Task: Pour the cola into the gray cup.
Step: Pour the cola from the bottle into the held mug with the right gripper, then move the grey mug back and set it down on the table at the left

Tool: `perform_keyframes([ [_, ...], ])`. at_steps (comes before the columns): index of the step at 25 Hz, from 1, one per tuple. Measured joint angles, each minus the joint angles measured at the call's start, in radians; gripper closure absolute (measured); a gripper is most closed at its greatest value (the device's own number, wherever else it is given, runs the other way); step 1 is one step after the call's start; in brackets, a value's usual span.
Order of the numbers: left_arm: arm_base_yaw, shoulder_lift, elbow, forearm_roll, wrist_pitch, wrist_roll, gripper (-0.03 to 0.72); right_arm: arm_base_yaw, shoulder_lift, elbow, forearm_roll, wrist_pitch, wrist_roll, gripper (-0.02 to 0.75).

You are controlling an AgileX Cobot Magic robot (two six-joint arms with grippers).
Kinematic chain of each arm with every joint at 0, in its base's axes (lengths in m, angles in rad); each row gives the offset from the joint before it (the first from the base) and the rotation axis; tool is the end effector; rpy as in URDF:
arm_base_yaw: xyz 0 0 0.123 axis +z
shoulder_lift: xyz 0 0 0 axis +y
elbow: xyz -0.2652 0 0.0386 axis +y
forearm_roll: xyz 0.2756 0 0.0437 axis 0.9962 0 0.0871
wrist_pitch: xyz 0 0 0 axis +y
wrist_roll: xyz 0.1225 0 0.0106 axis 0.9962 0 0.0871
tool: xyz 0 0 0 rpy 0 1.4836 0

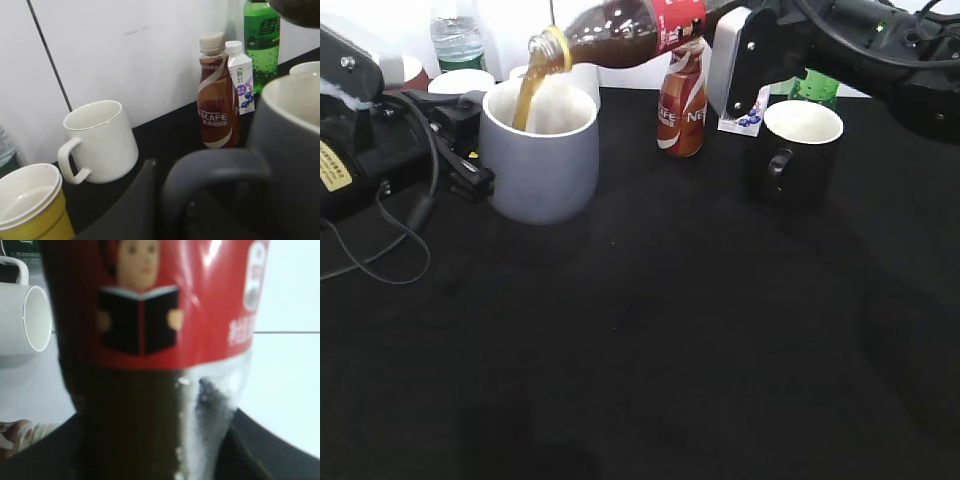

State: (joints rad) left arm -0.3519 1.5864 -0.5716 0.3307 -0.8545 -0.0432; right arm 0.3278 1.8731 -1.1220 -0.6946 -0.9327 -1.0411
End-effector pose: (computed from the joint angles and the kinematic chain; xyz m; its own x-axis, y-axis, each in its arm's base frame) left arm 0.3125 -0.1468 0.1644 0.0070 0.1808 -0.9835 0.5707 0.8069 0.1524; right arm 0.4072 0.2052 0.2231 0.7654 -0.6435 0.0028 0.0787 0.0893 -0.9929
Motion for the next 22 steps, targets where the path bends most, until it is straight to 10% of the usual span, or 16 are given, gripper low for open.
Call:
perform_keyframes([
  [22,0.000,0.000,0.001,-0.031,-0.045,0.008,0.637,0.000,0.005,-0.001,0.025,0.003,0.174,0.353],
])
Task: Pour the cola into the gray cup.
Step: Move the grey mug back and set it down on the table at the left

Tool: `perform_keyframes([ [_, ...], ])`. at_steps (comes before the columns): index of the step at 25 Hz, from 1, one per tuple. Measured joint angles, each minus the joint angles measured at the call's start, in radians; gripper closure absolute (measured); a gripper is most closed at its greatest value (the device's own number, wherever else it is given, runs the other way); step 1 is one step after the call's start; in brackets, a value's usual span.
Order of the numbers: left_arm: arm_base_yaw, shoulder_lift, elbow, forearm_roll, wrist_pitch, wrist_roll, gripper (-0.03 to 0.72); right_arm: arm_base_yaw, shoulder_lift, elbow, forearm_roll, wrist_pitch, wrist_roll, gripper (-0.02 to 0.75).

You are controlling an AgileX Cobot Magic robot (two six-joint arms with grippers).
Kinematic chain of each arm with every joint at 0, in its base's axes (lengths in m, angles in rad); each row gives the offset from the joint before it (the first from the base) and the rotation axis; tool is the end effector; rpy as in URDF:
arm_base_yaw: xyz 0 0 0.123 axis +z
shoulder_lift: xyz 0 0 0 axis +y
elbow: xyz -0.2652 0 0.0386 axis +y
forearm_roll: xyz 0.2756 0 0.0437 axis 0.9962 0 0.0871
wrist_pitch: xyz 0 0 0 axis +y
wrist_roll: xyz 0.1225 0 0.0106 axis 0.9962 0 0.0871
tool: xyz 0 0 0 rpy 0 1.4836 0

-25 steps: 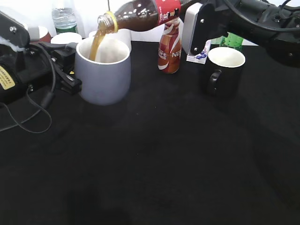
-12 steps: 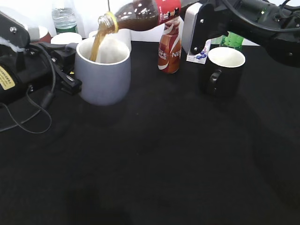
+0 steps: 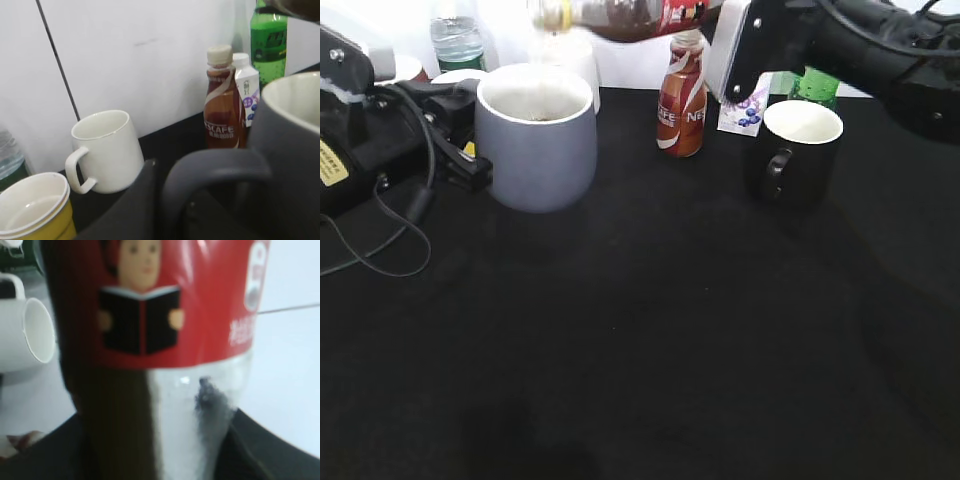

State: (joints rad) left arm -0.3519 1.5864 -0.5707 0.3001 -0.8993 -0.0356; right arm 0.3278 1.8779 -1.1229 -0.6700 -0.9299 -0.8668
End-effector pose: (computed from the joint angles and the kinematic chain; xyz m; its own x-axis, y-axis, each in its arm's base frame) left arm 0.3137 -0.1455 0.1701 0.0372 0.1459 -0.9886 0.5532 0.8209 0.1420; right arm 0.4094 0.2038 0.2221 0.7551 -0.6282 -0.1878 -0.0631 0.2155 -0.9745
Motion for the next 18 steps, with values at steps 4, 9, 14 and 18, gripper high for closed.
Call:
perform_keyframes([
  [4,0.000,0.000,0.000,0.000,-0.009,0.001,0.637,0.007,0.001,0.000,0.005,0.000,0.178,0.353],
  [9,0.000,0.000,0.000,-0.021,-0.008,0.001,0.637,0.015,-0.018,0.000,0.095,-0.115,0.872,0.353],
  [14,0.000,0.000,0.000,-0.053,-0.008,0.001,0.637,-0.037,-0.070,0.022,0.107,-0.115,1.297,0.353],
  [18,0.000,0.035,0.000,-0.115,-0.077,0.001,0.637,-0.197,-0.260,0.260,0.135,-0.109,1.326,0.353],
])
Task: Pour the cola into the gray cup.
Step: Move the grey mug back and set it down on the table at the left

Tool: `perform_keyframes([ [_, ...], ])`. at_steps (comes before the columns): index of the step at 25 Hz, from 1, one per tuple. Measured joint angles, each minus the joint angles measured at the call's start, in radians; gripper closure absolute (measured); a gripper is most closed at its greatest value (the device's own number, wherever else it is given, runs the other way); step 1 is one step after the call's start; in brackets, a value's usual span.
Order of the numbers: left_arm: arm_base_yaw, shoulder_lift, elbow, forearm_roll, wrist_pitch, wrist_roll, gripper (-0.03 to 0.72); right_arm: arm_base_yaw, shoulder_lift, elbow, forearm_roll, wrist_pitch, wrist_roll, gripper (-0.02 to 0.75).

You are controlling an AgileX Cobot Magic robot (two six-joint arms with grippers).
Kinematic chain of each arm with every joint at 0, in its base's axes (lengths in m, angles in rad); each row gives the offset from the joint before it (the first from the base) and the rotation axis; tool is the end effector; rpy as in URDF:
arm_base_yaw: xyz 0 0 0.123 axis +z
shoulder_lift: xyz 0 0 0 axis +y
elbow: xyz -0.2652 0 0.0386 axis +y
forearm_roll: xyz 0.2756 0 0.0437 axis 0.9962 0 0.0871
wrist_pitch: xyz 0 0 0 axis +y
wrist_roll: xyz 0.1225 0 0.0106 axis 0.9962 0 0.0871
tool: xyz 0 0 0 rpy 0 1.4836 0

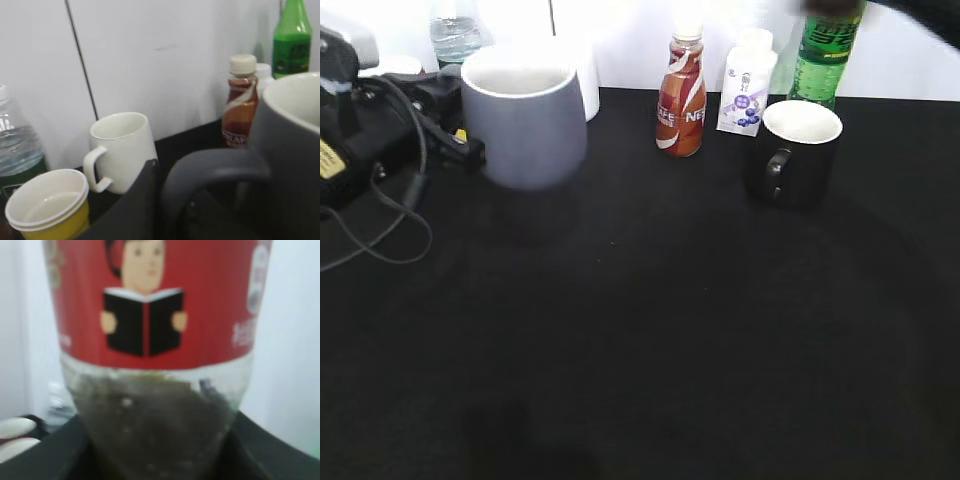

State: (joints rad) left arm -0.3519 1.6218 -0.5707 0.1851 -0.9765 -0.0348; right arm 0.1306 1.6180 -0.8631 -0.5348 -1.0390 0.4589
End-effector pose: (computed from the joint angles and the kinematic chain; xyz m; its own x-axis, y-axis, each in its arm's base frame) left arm 0.3206 -0.1377 0.1688 0.0380 0.0593 -0.9975 0.4823 0.8732 0.0703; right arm 0.3769 0.1040 0.2620 0.2034 0.1774 -0.9629 -0.5745 0.8180 0.0293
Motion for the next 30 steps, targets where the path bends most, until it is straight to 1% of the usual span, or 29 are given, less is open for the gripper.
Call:
perform_keyframes([
  [2,0.000,0.072,0.000,-0.035,-0.071,0.000,0.637,-0.069,-0.088,0.145,0.058,0.023,-0.012,0.353],
  [4,0.000,0.159,-0.021,-0.097,-0.123,0.000,0.637,-0.083,-0.145,0.253,0.133,0.042,-0.070,0.353],
  [5,0.000,0.203,-0.051,-0.114,-0.135,0.000,0.637,-0.083,-0.159,0.288,0.167,0.042,-0.101,0.353],
  [10,-0.009,0.390,-0.247,-0.127,-0.133,0.003,0.637,-0.083,-0.167,0.312,0.360,0.040,-0.215,0.353],
  [11,-0.025,0.419,-0.279,-0.149,-0.112,0.035,0.637,-0.083,-0.167,0.312,0.376,0.040,-0.229,0.353],
  [13,-0.070,0.472,-0.338,-0.264,-0.085,0.075,0.637,-0.083,-0.167,0.312,0.389,0.040,-0.257,0.353],
  [16,-0.090,0.548,-0.422,-0.354,-0.079,0.087,0.637,-0.084,-0.168,0.312,0.392,0.039,-0.264,0.353],
  [20,-0.090,0.629,-0.527,-0.390,-0.049,0.153,0.637,-0.084,-0.168,0.312,0.393,0.039,-0.265,0.353],
  [24,-0.098,0.657,-0.560,-0.418,-0.050,0.172,0.630,-0.084,-0.168,0.312,0.397,0.037,-0.270,0.353],
  [25,-0.102,0.658,-0.561,-0.420,-0.055,0.169,0.606,-0.084,-0.168,0.312,0.403,0.037,-0.282,0.353],
  [28,-0.110,0.658,-0.562,-0.430,-0.065,0.165,0.441,-0.084,-0.168,0.312,0.409,0.037,-0.290,0.353],
  [29,-0.111,0.656,-0.561,-0.433,-0.066,0.165,0.416,-0.084,-0.168,0.312,0.409,0.040,-0.290,0.353],
  [30,-0.113,0.655,-0.554,-0.435,-0.071,0.165,0.408,-0.084,-0.168,0.312,0.409,0.041,-0.290,0.353],
])
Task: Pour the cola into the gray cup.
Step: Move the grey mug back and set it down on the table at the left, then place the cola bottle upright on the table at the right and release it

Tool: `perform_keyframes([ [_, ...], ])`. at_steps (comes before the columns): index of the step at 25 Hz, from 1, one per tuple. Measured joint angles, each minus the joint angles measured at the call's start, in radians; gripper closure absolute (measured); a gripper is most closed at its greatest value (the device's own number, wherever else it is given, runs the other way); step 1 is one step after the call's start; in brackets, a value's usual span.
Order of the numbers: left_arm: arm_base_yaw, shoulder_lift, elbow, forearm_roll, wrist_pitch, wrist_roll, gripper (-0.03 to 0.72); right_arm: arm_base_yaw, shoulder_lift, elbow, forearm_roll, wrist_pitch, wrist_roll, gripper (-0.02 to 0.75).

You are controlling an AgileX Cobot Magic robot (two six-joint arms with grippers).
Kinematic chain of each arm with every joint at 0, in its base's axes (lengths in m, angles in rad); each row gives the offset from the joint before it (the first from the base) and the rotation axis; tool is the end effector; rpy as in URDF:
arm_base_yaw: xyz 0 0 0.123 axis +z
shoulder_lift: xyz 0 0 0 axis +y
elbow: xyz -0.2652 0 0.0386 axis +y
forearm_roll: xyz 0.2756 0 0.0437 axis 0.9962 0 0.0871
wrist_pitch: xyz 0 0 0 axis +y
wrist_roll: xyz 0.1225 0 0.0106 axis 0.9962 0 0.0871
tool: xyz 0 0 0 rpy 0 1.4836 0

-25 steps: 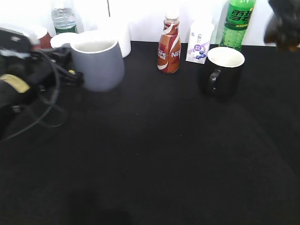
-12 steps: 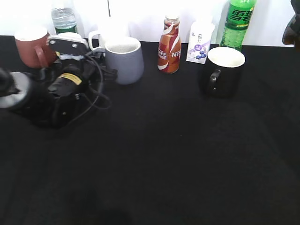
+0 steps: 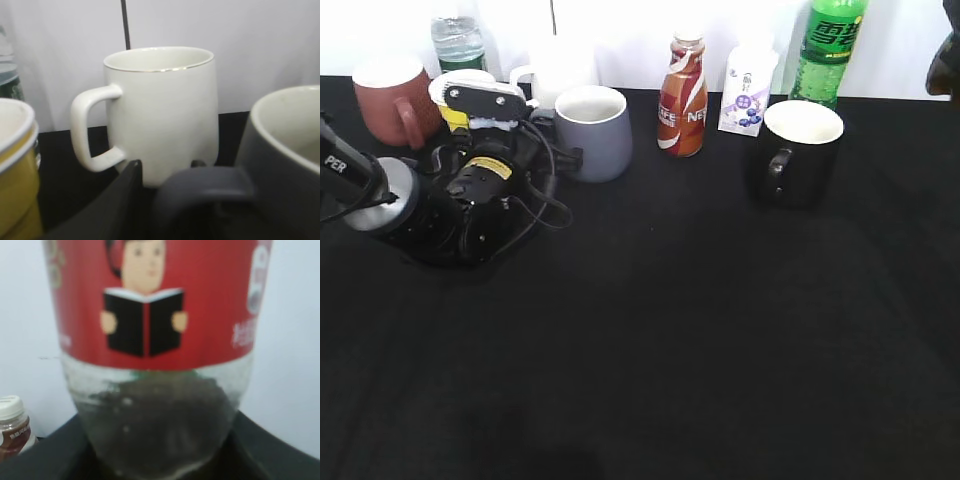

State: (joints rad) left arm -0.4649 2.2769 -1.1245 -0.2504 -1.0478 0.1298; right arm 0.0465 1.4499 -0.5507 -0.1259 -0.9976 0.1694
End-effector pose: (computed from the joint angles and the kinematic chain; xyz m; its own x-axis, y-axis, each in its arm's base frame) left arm 0.4350 -0.1887 0.0618 -0.0272 0.0166 -0.9995 0.2462 0.9692 0.0094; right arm 0.3313 0.0284 0.2244 0.1648 0.1079 -0.9804 -0.1673 0.9827 0.0800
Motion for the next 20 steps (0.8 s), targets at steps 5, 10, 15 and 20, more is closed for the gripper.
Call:
perform_keyframes([
  [5,-0.013,-0.080,0.143,0.004,-0.054,0.000,0.401,0.000,0.000,0.000,0.000,0.000,-0.001,0.353],
  [10,-0.015,-0.315,0.412,0.017,-0.065,-0.009,0.401,-0.007,0.126,-0.097,0.018,0.001,-0.084,0.353],
  [15,-0.015,-0.614,0.502,0.033,0.204,-0.012,0.401,-0.155,0.405,-0.289,-0.225,-0.063,0.056,0.353],
  [20,-0.015,-0.691,0.503,0.074,0.295,-0.012,0.401,-0.224,0.666,-0.478,-0.463,-0.176,0.137,0.353],
])
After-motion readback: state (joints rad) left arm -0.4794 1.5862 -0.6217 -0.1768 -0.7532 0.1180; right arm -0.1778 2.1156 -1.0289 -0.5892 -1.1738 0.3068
